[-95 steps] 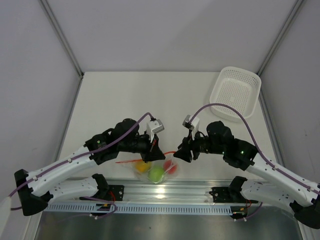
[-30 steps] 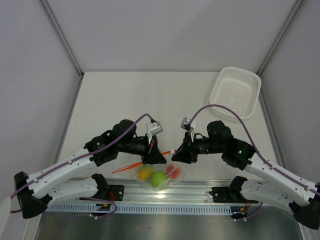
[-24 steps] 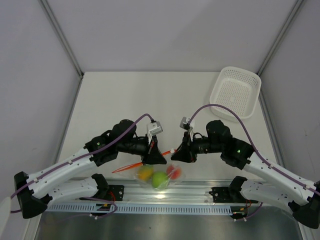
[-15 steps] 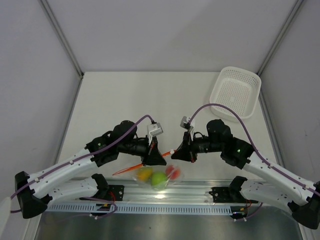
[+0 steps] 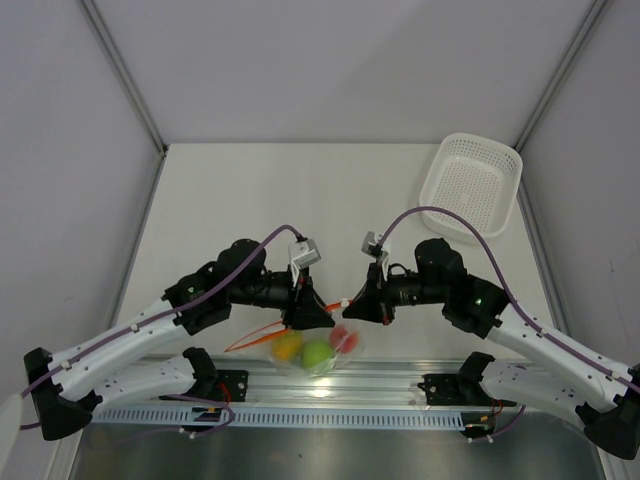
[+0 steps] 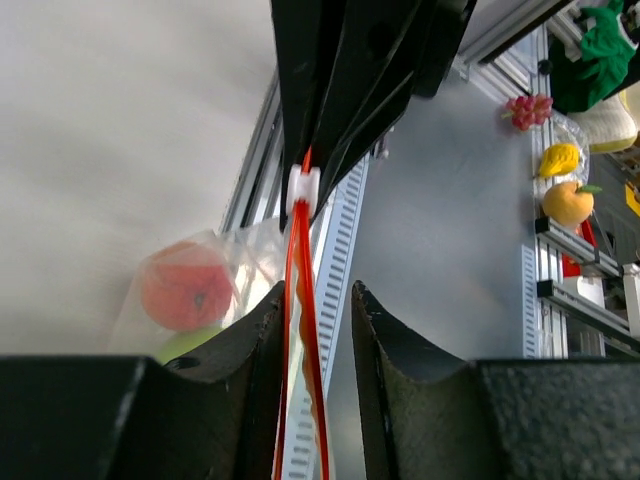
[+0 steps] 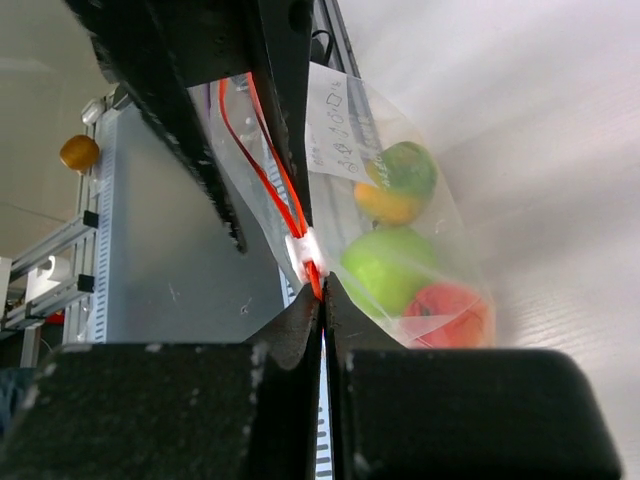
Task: Place the food in the zip-top bag and seal the zipper
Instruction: Zip the zipper food storage bag at the center of the board.
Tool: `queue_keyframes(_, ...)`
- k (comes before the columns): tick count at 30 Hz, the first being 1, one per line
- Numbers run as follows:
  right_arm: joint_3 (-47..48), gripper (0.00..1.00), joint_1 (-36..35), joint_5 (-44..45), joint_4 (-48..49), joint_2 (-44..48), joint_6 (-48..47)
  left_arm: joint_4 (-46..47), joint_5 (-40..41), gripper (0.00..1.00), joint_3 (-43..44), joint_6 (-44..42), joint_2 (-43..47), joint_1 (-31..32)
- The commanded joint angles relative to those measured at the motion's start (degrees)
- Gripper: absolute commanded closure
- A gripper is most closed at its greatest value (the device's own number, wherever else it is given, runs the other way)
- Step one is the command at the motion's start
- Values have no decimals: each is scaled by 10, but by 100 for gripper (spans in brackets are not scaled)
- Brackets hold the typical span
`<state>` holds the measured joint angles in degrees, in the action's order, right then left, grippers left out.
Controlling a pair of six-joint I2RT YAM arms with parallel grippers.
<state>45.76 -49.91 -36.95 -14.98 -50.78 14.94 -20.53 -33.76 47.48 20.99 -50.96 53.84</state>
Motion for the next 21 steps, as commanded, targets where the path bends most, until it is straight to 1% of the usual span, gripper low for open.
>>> queue_keyframes(1, 7, 100, -5, 2, 33, 2, 18, 59, 14, 65, 39, 4, 8, -4)
queue_keyframes(3, 7, 100, -5, 3, 37, 0, 31, 77, 14, 63, 45, 12, 5, -4)
queue_keyframes(4, 7, 100, -5, 4, 39, 0, 34, 86, 12, 59, 45, 12, 3, -4)
queue_keyframes(8, 8, 100, -5, 1, 45, -6, 54, 128, 21, 51, 36, 14, 0, -4)
queue_keyframes(18, -1, 100, -5, -3, 64, -9, 71, 150, 35, 51, 9, 5, 1, -4)
queue_keyframes(21, -1, 100, -5, -5, 68, -12, 75, 153, 38, 53, 8, 4, -3, -4)
